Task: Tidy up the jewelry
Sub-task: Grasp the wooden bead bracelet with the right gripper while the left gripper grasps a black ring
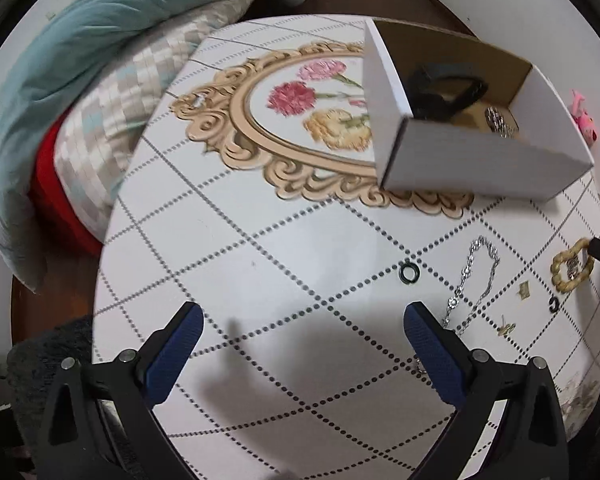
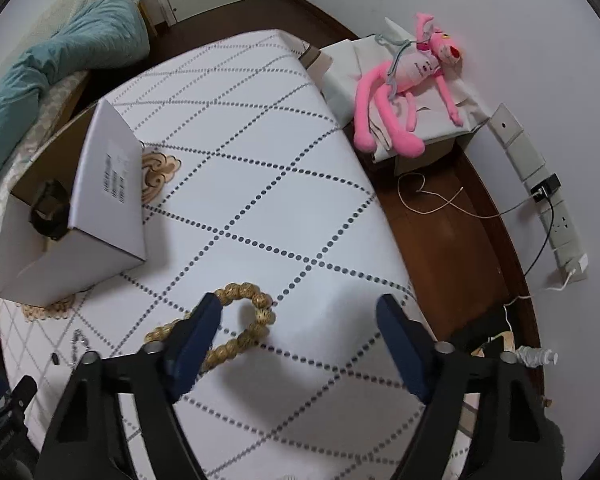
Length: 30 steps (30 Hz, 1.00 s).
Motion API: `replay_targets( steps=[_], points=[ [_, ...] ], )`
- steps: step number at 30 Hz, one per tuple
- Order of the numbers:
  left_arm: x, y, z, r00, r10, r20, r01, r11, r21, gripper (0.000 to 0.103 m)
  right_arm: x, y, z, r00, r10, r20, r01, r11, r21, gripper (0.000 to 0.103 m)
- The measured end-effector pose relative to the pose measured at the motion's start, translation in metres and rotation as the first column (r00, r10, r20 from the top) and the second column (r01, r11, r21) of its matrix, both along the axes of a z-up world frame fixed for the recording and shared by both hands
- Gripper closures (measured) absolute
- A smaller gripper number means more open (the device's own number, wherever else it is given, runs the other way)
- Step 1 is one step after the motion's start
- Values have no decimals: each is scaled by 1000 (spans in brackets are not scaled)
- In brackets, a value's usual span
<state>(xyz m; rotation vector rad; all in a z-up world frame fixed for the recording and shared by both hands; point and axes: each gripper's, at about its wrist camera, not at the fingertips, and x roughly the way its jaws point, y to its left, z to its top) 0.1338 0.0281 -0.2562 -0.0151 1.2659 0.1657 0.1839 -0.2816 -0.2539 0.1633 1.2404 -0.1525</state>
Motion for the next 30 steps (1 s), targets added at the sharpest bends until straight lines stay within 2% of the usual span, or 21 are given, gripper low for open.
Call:
replay_targets(
  steps=[1,2,5,6,7,10,16,18,20,22,25,27,30],
  points=[
    [0,-3,-3,1000,-10,-1,10,1000,-4,1,1,4,-5,1000,16,-7,-16,1000,-6,44],
    [1,-5,-5,1000,-17,-1,17,1000,-6,1,1,8,-7,1000,30,-1,-30,999,-32,46],
    [4,-15,-9,999,-47,4,47,999,-7,1,0,21,-6,997,80,19,-79,995,-62,66],
    [5,-18,-10,998,-55,8,55,998,-5,3,-2,24,-5,996,91,19,-90,994,-69,83],
    [7,-20,-10,998,-62,10,62,998,-1,5,-4,28,-5,994,107,13,-106,992,-74,93],
    [9,-27,-10,997,-80,17,80,997,-8,10,-14,32,-4,992,129,2,-128,990,-53,93],
    [10,-38,-9,993,-112,37,112,994,5,12,-49,33,-1,990,139,-15,-139,990,-4,93],
    [11,-39,-10,992,-119,37,119,993,1,21,-55,32,-2,991,131,-9,-131,991,6,93],
    [12,-40,-9,991,-125,44,125,992,7,22,-56,30,-2,993,121,-2,-121,993,18,93],
    [12,-43,-8,989,-137,51,136,991,6,30,-56,30,-2,994,113,-2,-113,993,23,93],
    [12,-46,-6,987,-150,65,151,989,-9,50,-55,31,-2,994,113,-5,-113,993,17,93],
    [14,-47,-5,985,-155,70,157,987,-26,76,-55,32,-2,993,115,-7,-115,993,13,93],
    [15,-50,-5,983,-166,72,169,985,-35,93,-54,32,-2,993,119,-11,-119,993,5,93]
  ],
)
